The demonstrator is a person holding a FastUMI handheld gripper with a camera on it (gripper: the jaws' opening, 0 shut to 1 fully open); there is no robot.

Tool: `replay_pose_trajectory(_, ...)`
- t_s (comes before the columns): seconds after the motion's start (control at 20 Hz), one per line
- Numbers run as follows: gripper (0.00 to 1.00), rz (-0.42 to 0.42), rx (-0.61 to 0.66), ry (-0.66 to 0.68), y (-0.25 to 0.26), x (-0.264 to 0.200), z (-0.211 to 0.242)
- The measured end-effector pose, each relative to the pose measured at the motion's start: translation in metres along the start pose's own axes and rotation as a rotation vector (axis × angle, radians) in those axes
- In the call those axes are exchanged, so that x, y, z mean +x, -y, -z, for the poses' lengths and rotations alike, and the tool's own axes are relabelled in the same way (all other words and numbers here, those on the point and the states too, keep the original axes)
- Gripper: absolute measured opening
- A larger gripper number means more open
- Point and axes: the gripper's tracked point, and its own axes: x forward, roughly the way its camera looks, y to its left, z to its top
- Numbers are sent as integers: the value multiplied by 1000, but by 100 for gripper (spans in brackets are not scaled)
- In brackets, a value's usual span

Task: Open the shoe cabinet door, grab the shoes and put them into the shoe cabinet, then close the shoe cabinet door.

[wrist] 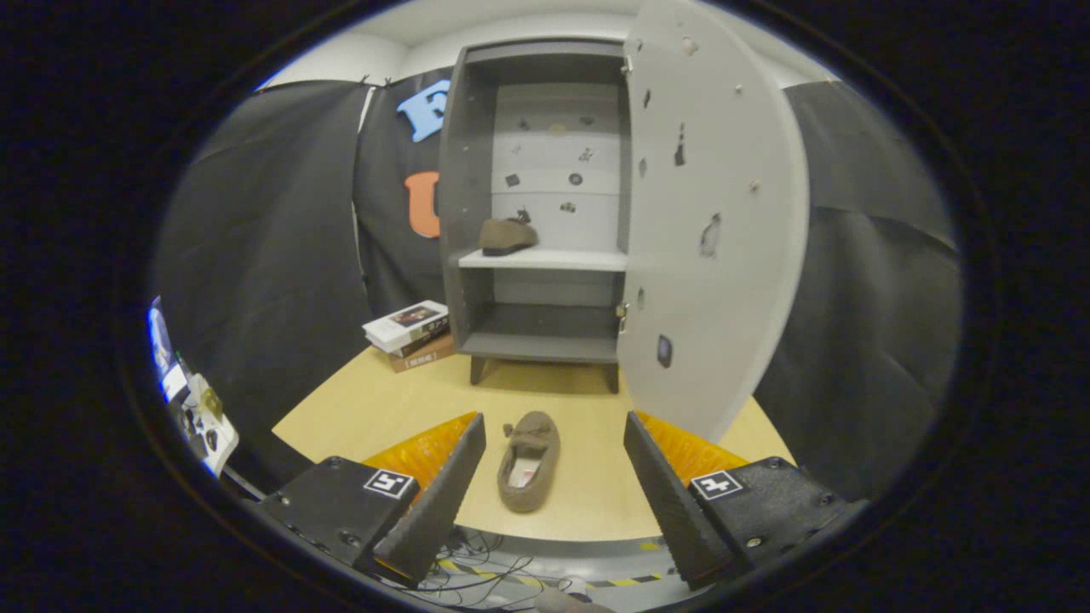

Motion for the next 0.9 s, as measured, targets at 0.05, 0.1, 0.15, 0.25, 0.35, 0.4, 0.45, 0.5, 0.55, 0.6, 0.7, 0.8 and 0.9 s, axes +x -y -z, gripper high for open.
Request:
replay_pose_trajectory(0.05,100,-7,-1,-19,-8,15,11)
replay_pose_trajectory(0.1,100,-19,4,-34,-17,31,20)
replay_pose_trajectory(0.15,100,-31,12,-53,-26,46,30)
replay_pose_trajectory(0.25,100,-49,9,-95,-42,77,51)
replay_pose_trajectory(0.35,100,-70,2,-135,-56,107,69)
replay_pose_trajectory(0.4,100,-71,4,-155,-60,124,78)
replay_pose_trajectory(0.45,100,-68,11,-174,-62,140,85)
replay_pose_trajectory(0.5,100,-58,23,-191,-62,155,91)
replay_pose_trajectory(0.55,100,-42,37,-210,-56,169,98)
replay_pose_trajectory(0.6,100,-23,52,-236,-51,183,107)
replay_pose_trajectory(0.7,100,3,100,-279,-43,201,120)
replay_pose_trajectory(0.8,100,1,137,-316,-43,218,129)
replay_pose_trajectory(0.9,100,-12,140,-317,-47,234,126)
